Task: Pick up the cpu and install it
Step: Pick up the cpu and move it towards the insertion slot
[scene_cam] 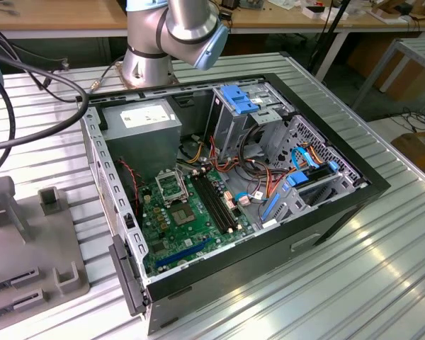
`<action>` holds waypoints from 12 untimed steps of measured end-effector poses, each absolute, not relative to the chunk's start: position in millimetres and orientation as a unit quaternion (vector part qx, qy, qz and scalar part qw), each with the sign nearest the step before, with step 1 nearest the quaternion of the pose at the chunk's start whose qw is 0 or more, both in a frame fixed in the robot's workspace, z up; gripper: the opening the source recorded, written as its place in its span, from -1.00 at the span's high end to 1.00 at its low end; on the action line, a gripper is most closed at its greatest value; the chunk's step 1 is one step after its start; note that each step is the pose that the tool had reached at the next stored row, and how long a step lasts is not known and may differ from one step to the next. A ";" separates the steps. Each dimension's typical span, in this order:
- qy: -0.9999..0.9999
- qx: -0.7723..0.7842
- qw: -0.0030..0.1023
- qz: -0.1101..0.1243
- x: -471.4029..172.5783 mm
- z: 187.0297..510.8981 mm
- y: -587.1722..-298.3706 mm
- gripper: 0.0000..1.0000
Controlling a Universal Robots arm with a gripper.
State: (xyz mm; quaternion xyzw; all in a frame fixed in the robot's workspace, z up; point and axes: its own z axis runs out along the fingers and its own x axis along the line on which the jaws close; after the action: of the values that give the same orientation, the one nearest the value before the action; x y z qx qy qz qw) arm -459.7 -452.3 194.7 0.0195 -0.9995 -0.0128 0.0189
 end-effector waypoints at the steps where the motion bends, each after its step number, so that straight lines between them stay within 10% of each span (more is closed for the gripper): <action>1: -1.000 0.020 0.019 -0.013 -459.7 194.3 -452.4 -0.18; 12: -1.000 0.019 0.019 -0.013 -459.6 191.6 -452.3 -0.18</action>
State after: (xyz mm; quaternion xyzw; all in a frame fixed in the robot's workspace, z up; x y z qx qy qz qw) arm -459.6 -452.3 191.6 0.0195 -0.9996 -0.0126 0.0189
